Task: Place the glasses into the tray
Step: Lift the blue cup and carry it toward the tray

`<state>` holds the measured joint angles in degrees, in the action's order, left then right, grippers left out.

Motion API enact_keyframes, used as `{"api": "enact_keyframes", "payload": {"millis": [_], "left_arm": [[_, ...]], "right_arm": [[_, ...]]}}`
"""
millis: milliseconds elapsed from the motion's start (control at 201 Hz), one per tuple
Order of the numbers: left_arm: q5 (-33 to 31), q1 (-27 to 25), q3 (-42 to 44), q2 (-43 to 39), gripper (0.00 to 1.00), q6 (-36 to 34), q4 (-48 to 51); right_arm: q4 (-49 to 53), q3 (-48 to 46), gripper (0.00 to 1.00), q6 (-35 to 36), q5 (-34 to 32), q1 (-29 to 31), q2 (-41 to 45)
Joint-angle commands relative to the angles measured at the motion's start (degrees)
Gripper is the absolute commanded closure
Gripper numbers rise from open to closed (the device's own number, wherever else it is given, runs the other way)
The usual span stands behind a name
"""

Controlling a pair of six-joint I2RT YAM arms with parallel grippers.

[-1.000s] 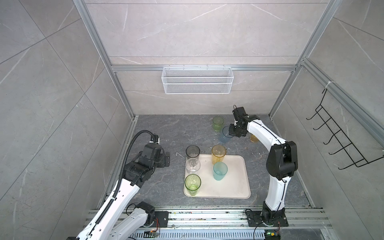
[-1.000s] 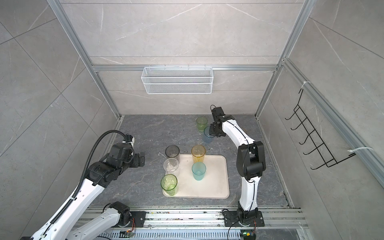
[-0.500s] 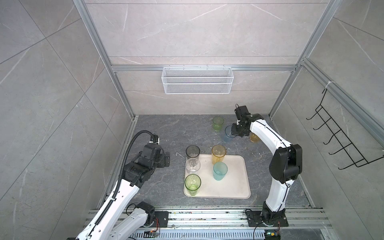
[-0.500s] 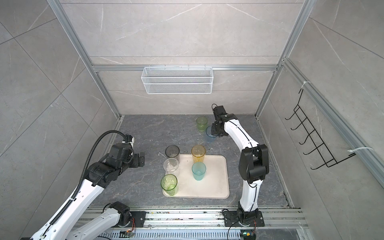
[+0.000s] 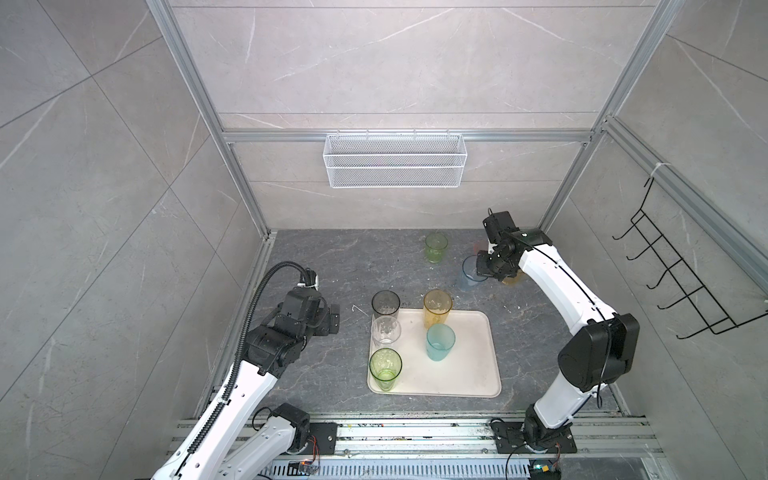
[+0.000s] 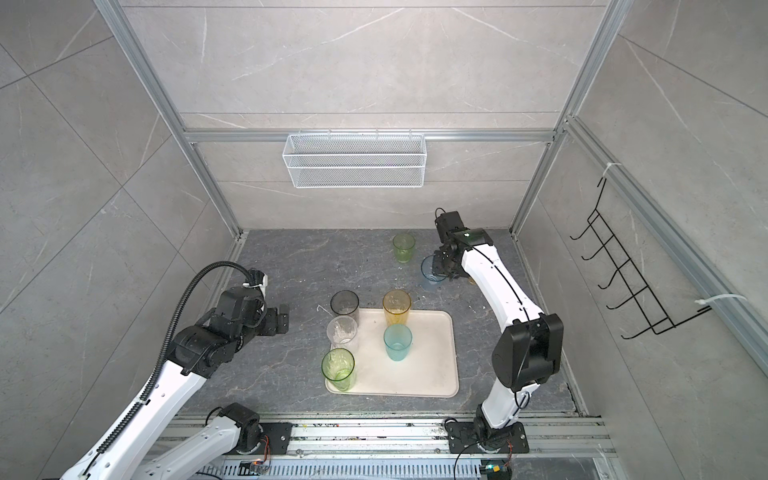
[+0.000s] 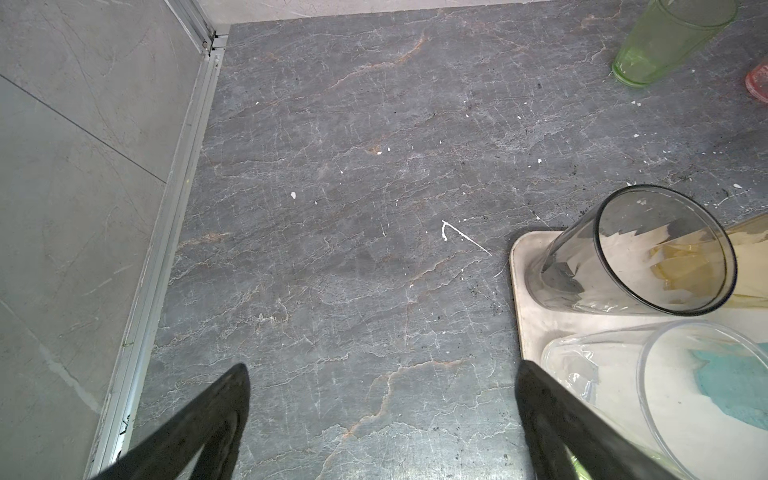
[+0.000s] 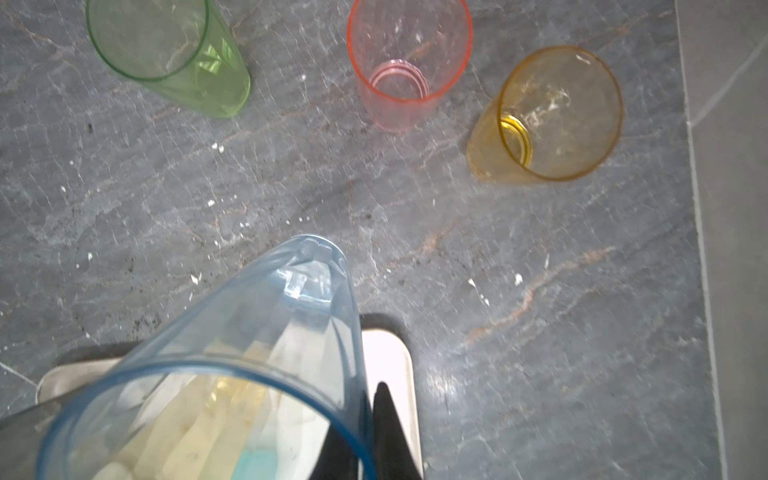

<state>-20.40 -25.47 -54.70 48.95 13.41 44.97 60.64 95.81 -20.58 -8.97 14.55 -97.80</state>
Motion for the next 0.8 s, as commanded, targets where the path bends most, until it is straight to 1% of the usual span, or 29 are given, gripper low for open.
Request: {"api": "enact_keyframes", "payload": {"millis": [0,184,334,513,632,792], "left_arm": [[0.9,0.2,-1.0,-0.6,0.00,-0.1,0.6],[1.4,0.1,-0.9,-1.1,0.01,0.1,0.7],[1.7,0.1,-0.9,-1.1,0.01,0.3,0.8],[1.9,0.1,-0.9,-0.7,0.01,0.4,1.2],[2.2,0.1,-1.0,-0.8,0.01,0.5,1.2],[2.5,0.1,-0.9,-1.1,0.01,0.5,1.2]], "right_arm": [[4.7,-0.8,1.00,1.1,-0.2,0.0,4.1],[8.7,-1.9,1.00,1.5,-1.1,1.4,9.0],[12.3,-2.8,1.00,1.3,-5.3,4.9,12.2],[14.2,-5.9,1.00,-0.8,-6.0,8.3,16.8],[15.2,-8.3,1.00,-2.6,-6.4,12.2,19.5],[16.2,-11.5,1.00,-4.7,-6.3,15.9,21.9]]}}
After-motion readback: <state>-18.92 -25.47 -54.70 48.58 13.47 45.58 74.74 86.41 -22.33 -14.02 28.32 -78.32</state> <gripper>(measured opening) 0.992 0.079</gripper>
